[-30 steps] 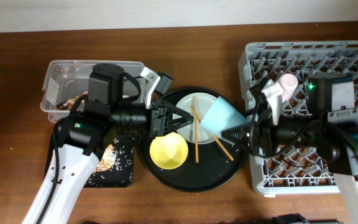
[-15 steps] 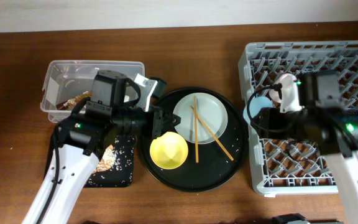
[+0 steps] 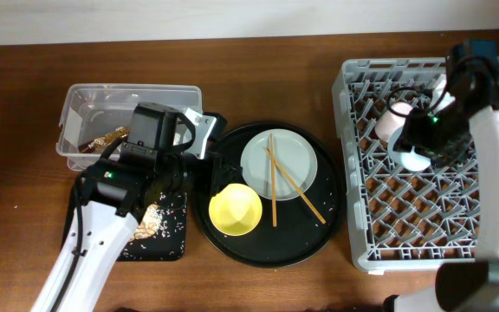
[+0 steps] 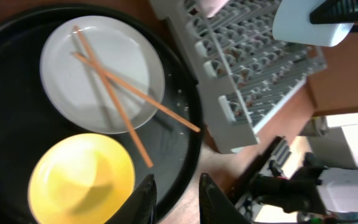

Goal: Sort waste into correct bins and load items into the dishwasher rack
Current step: 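Lower the blue cup upside down into the rack with the right gripper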

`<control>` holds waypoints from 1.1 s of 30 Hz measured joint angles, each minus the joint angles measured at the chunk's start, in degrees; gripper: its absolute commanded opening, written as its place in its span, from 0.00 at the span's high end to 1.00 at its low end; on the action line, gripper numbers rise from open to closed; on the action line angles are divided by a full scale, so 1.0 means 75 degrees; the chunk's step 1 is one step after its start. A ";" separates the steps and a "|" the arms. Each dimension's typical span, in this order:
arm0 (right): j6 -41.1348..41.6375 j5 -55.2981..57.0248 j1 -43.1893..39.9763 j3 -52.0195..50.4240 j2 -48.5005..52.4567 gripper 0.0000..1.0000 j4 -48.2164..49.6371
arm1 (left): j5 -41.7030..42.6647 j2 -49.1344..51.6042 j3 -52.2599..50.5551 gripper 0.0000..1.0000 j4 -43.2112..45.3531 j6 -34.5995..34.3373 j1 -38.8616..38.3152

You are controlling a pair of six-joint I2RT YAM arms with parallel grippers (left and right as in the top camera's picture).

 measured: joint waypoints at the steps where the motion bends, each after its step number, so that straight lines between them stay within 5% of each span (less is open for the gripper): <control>1: -0.0041 0.0050 -0.0029 0.0000 0.0283 0.61 0.0032 | -0.0108 0.0000 0.0000 0.77 -0.0032 0.0000 -0.0003; 9: -0.0105 0.0204 -0.0393 -0.0003 0.1338 0.61 0.0204 | -0.0382 0.0003 -0.0195 0.77 -0.0076 0.0055 -0.0003; 33: -0.0274 0.0224 -0.0860 -0.0653 0.1373 0.55 0.0609 | -0.0787 0.0003 -0.0510 0.77 -0.0035 0.0227 -0.0003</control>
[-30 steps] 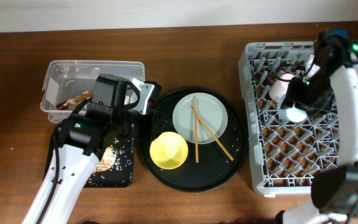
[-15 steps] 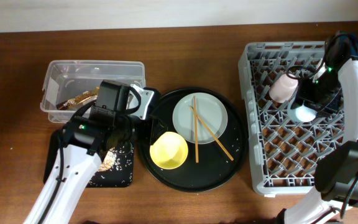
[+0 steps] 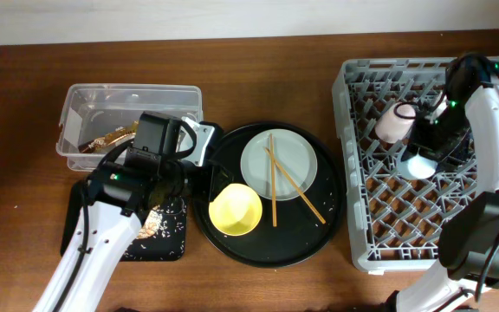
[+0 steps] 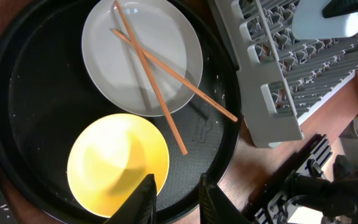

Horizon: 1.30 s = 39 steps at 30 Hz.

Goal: Sort waste into correct bins and load items into the dishwasher rack
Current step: 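Lower the blue cup upside down into the rack with the right gripper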

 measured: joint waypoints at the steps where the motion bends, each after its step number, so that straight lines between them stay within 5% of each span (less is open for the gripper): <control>1: -0.0006 0.0000 0.0000 -0.0035 0.0000 0.55 0.0035 | 0.0000 0.0000 0.0000 0.77 0.0003 0.0000 0.0000; 11: -0.0032 -0.0213 0.0000 -0.0154 0.0000 0.52 0.0114 | -0.0003 0.0000 0.0000 0.77 0.0105 0.0000 0.0000; 15: -0.0093 -0.0248 0.0000 -0.0268 0.0000 0.15 0.0152 | -0.0006 -0.0003 0.0000 0.77 0.0105 0.0000 0.0000; 18: -0.0143 -0.0289 0.0000 -0.0277 0.0000 0.02 0.0152 | -0.0023 0.0000 0.0000 0.77 0.0108 0.0003 0.0000; 28: -0.0172 -0.0329 0.0000 -0.0277 0.0000 0.01 0.0146 | -0.0143 0.0000 0.0000 0.78 0.0105 0.0003 0.0000; 29: -0.0227 -0.0353 0.0000 -0.0277 0.0000 0.06 0.0137 | -0.0184 -0.0003 0.0000 0.77 0.0108 0.0003 0.0000; 32: -0.0414 -0.0495 0.0000 -0.0277 0.0000 0.66 0.0061 | -0.0251 0.0000 0.0000 0.77 0.0105 0.0003 0.0000; 34: -0.0460 -0.0560 0.0000 -0.0277 0.0000 0.92 0.0026 | -0.0265 -0.0003 0.0000 0.77 0.0105 0.0003 0.0000; 39: -0.0519 -0.0615 0.0000 -0.0277 0.0000 0.95 0.0023 | -0.0286 -0.0003 0.0000 0.77 0.0105 0.0003 0.0000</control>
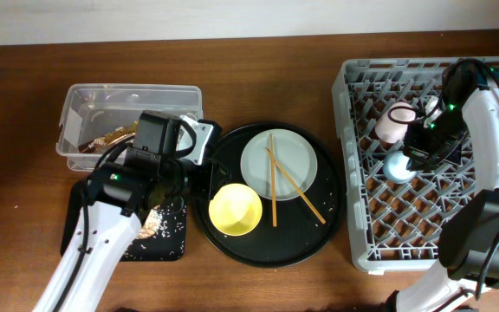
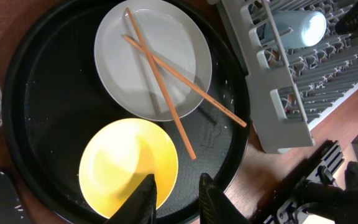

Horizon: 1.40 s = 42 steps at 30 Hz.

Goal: Sort waste into correct bins and load items into the dishwasher rack
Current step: 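Lower the blue cup upside down into the rack with the right gripper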

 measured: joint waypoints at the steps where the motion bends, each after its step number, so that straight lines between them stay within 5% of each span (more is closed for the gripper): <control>1: 0.0000 0.0000 0.0000 0.0000 0.0000 0.95 0.0000 | 0.0003 0.0000 0.0000 0.77 -0.0003 0.0000 0.0000; 14: -0.0012 -0.0201 0.0015 -0.0857 -0.0009 0.95 0.1259 | -0.0073 0.0000 0.0000 0.77 -0.0009 0.0000 0.0000; 22: 0.0192 0.0399 0.0006 0.0201 -0.0003 0.79 0.1055 | -0.0119 0.0003 0.0000 0.77 -0.0032 0.0000 0.0000; 27: 0.0326 0.0507 0.0006 0.0248 -0.0003 0.95 0.0778 | -0.0140 0.0000 0.0000 0.77 -0.0035 0.0000 0.0000; 33: -0.0230 -0.0691 0.0006 0.0248 -0.0003 0.96 0.0055 | -0.0140 0.0003 0.0000 0.77 -0.0044 0.0000 0.0000; 42: 0.0012 -0.0038 0.0006 -0.0347 -0.0003 0.96 0.0909 | -0.0140 0.0000 -0.0003 0.77 -0.0082 0.0000 0.0000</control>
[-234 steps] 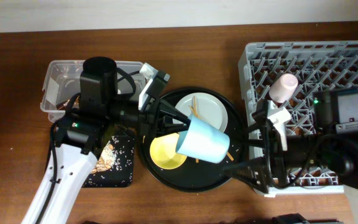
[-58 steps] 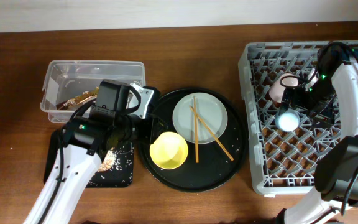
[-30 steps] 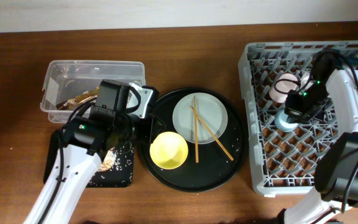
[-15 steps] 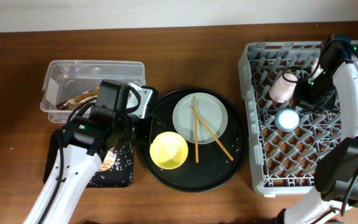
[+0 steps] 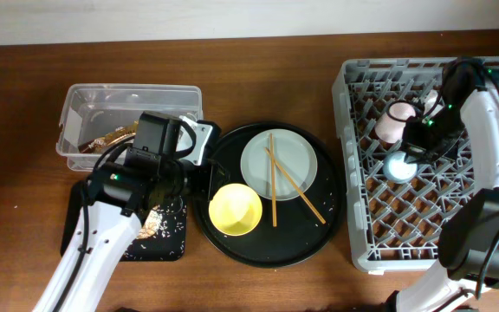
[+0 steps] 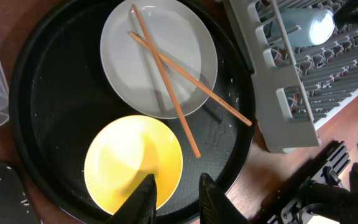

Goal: Sort waste into correct bins and load items into the dishwasher rack
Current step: 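Lower the blue cup upside down into the rack with the right gripper, then release the blue cup and move the right gripper to the chopsticks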

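A round black tray (image 5: 232, 238) carries a white plate (image 5: 279, 163) with two wooden chopsticks (image 5: 273, 186) across it and a yellow bowl (image 5: 235, 210). My left gripper (image 6: 176, 185) hangs open above the bowl's (image 6: 132, 165) near edge, nothing between its fingers. In the grey dishwasher rack (image 5: 366, 251) a light-blue cup (image 5: 398, 166) lies on its side beside a pink cup (image 5: 392, 121). Just behind the blue cup is my right gripper (image 5: 423, 132), apart from it and open.
A clear plastic bin (image 5: 76, 108) with a brown-gold wrapper (image 5: 109, 137) stands at the back left. In front of it is a small black tray (image 5: 119, 247) holding white crumbs and crumpled gold foil (image 5: 150, 221). The rack's front half is unoccupied.
My right gripper has drawn back from the blue cup, which stays lying in the rack. The left gripper has barely shifted and is still open over the yellow bowl.
First my right gripper held the light-blue cup above the rack's back. Then it had it lower, in the rack beside the pink cup. Then the cup lay there with the gripper at it; now the gripper is apart. My left gripper came over the yellow bowl, open throughout.
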`<control>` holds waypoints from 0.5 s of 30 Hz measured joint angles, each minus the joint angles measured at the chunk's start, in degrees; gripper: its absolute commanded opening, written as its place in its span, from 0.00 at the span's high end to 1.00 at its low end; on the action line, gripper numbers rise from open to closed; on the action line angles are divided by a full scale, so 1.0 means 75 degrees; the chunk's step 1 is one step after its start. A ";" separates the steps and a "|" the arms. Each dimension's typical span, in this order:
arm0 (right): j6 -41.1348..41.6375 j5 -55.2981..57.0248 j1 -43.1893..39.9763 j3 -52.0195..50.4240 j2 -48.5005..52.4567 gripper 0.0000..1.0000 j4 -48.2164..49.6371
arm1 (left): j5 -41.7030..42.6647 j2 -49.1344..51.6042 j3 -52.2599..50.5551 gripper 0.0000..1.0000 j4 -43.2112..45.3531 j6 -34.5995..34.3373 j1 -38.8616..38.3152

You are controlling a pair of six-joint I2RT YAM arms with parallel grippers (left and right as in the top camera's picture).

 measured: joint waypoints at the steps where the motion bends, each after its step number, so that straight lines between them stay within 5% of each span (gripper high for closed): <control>1: 0.0020 0.0055 0.0000 -0.0184 0.0000 0.96 0.0166 | 0.0000 0.0003 0.0000 0.77 -0.0006 0.0000 0.0000; 15: 0.0568 0.1402 -0.0201 -0.0388 -0.0047 0.95 0.1300 | -0.0003 0.0000 0.0000 0.77 -0.0050 0.0000 0.0000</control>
